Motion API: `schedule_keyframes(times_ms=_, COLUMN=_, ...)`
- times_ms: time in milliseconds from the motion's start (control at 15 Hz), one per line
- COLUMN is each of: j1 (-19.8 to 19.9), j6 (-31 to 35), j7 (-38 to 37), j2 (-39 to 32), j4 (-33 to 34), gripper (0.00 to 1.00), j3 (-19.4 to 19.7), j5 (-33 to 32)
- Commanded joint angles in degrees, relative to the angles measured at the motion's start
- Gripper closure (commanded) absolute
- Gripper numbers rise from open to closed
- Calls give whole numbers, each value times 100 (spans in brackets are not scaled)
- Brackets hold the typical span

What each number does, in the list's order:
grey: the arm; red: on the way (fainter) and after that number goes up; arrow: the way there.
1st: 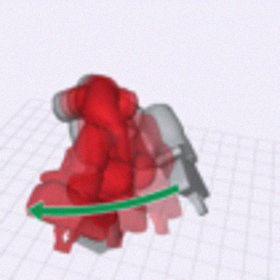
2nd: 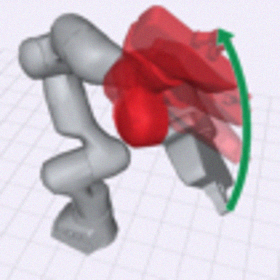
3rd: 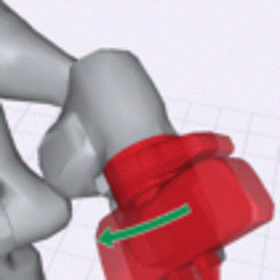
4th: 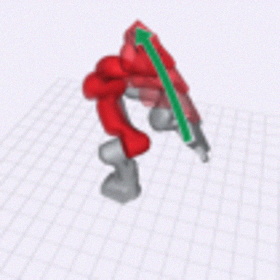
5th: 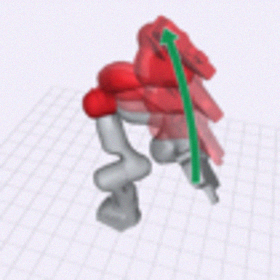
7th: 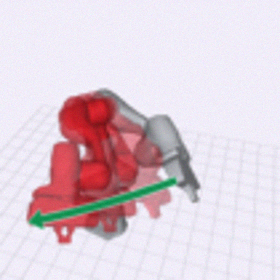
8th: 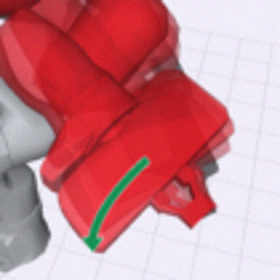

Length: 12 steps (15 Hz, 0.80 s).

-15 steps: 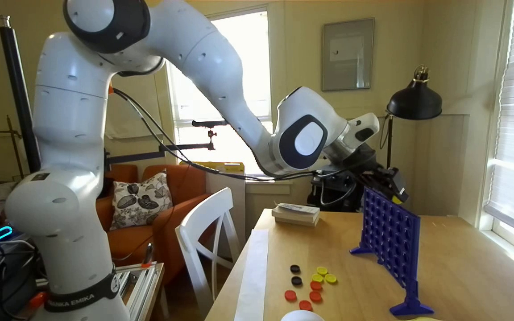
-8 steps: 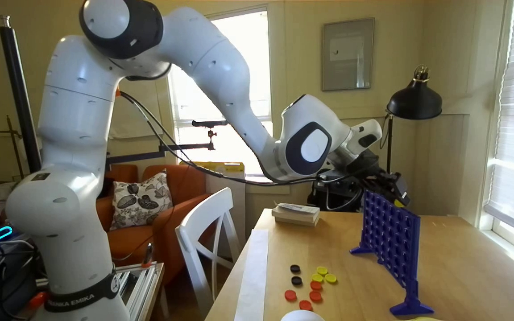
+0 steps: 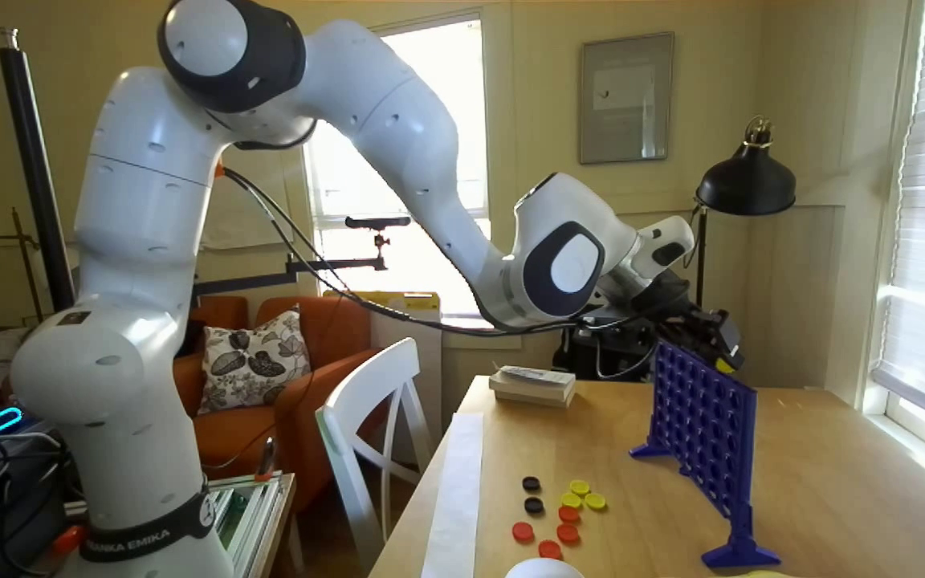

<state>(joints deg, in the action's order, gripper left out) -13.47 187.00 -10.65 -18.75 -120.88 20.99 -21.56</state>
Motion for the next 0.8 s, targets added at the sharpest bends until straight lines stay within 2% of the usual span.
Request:
schedule_keyframes(times_ms=0, j1=-64, j6=78, j7=-36, j2=-154, j4=169, gripper=90, j3=64, j5=28)
schedule_keyframes(times_ms=733, j1=4, j6=79, j7=-22, j2=-197, j4=196, gripper=90, j3=-33, j5=33)
